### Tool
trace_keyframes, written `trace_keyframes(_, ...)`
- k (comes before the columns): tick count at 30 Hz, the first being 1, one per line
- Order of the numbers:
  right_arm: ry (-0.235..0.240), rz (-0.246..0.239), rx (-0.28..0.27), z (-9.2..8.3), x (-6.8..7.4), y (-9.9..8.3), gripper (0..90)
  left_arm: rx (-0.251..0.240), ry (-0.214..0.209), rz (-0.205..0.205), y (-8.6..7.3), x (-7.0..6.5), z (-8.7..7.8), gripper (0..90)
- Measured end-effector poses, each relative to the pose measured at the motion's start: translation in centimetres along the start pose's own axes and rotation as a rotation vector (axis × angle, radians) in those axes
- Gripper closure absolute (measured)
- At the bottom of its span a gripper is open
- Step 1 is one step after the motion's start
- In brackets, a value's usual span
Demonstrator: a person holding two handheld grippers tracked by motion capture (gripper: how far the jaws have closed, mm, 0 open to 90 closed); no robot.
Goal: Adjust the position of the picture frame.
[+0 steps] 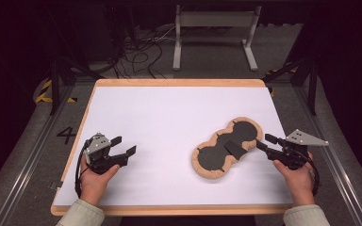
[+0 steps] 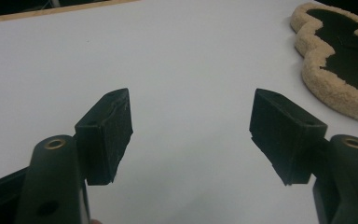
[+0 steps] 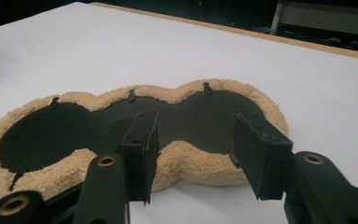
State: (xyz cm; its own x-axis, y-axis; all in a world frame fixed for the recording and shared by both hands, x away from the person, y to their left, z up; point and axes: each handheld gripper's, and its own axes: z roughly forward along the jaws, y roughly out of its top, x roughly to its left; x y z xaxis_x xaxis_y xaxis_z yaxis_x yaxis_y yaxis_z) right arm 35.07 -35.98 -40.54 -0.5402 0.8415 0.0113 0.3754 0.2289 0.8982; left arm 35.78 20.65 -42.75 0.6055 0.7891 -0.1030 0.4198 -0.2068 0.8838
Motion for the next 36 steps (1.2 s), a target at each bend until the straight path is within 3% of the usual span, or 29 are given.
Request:
trace_keyframes(5,-0.020,0.016,0.055,0.3,-0.1,0.3,49.2,0.002,-0.002,-0.003,0.0,-0.1,0.0,30.2)
trace_keyframes(8,-0.040,0.018,0.079,0.6,-0.6,0.7,53.3,0.003,0.002,0.000,0.0,-0.1,0.1,30.2)
trace_keyframes(11,-0.047,0.022,0.108,0.9,-1.1,1.1,59.7,0.003,0.001,-0.002,0.0,-0.1,0.1,30.2)
trace_keyframes(13,-0.057,0.027,0.157,1.6,-1.8,1.7,69.3,0.006,-0.001,0.000,0.0,-0.1,0.2,30.2)
trace_keyframes(23,-0.125,0.043,0.252,3.9,-4.3,3.8,87.5,0.008,-0.001,-0.003,0.0,0.0,0.2,30.3)
trace_keyframes(28,-0.168,0.048,0.311,5.5,-5.7,4.1,89.8,0.010,-0.002,-0.004,-0.1,0.0,0.2,30.3)
trace_keyframes(36,-0.177,0.084,0.363,6.7,-7.1,3.6,90.0,0.016,-0.001,-0.003,-0.1,0.1,0.3,30.3)
